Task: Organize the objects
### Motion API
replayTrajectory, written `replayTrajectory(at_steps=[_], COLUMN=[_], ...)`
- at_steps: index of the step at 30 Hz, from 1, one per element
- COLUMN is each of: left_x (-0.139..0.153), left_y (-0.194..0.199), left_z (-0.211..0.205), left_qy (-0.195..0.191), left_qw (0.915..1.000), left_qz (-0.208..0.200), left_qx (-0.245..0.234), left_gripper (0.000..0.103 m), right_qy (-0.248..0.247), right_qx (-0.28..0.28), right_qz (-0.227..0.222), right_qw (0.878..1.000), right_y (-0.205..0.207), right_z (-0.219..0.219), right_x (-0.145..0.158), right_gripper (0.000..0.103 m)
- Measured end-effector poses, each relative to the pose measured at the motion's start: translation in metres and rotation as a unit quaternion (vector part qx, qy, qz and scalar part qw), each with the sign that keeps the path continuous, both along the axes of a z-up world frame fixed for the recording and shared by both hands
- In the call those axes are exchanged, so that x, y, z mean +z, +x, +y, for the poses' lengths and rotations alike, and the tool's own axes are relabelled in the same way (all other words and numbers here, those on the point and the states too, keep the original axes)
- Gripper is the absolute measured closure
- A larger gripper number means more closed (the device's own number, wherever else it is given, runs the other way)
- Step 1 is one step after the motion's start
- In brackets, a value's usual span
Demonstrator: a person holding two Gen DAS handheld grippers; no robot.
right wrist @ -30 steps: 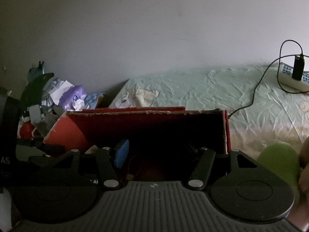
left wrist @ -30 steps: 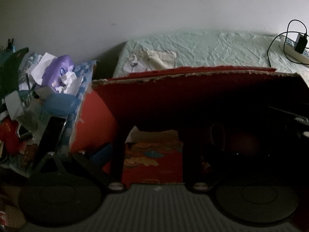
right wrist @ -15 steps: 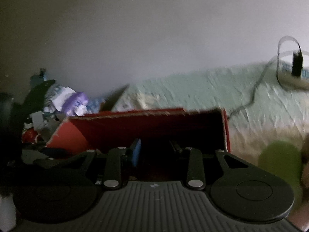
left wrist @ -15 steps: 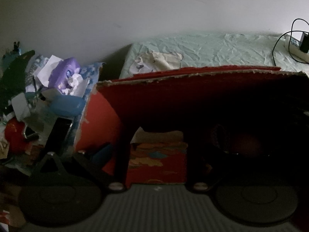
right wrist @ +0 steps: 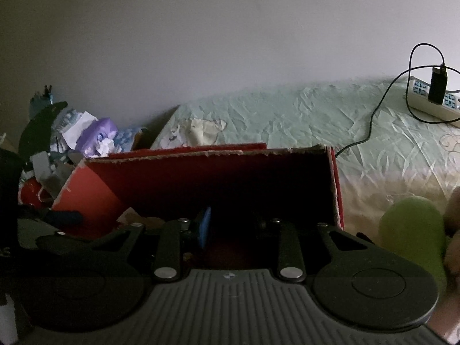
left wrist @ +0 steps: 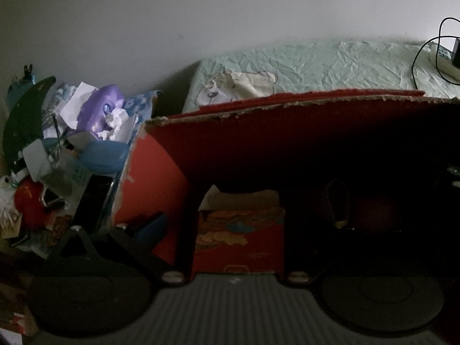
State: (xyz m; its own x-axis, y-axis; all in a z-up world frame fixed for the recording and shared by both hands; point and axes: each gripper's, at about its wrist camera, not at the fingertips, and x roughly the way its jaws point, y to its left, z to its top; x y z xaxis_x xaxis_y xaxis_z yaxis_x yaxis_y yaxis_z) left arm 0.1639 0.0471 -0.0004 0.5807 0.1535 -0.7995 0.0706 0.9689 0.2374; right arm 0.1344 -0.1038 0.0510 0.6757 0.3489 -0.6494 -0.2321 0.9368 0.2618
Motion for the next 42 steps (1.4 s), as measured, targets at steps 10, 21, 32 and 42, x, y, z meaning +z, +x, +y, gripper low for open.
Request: replayTrajectory(at_steps=[10,21,32,42], left_x=[-0.0002,0.0005,0.0002,-0.0014], left_y=[-0.0007,-0.0009,0.0002,0.002], left_z=[-0.003,-0.0037,-0.004,-0.0034], left_qy=[0.011,0.011,0.016,0.017], left_qw=[0.9999,0.9999,0.9999,0.9998], left_qz=[-0.003,-0.003,0.002,0.01], left_qx=[-0.006,-0.008,-0.006,-0.009], left_gripper=[0.002,0.002,0.002,0.002], right_qy=[-0.03,-0.018,-0.012,-0.009], right_qx=[0.008,0.013,0.017,0.018], right_qz=[0.031,0.036,0.039,0.039], right_qw=[0.999,0.999,0.999,0.999], right_y=[0.0071,0.0091,0.0097,0.0087], right_z=[0.0075,0.0058,0.0055,0.006], right_x=[-0.0034,-0.0037,-0.0043,-0.0054], right_gripper=[0.076,0.075,0.074,0.074])
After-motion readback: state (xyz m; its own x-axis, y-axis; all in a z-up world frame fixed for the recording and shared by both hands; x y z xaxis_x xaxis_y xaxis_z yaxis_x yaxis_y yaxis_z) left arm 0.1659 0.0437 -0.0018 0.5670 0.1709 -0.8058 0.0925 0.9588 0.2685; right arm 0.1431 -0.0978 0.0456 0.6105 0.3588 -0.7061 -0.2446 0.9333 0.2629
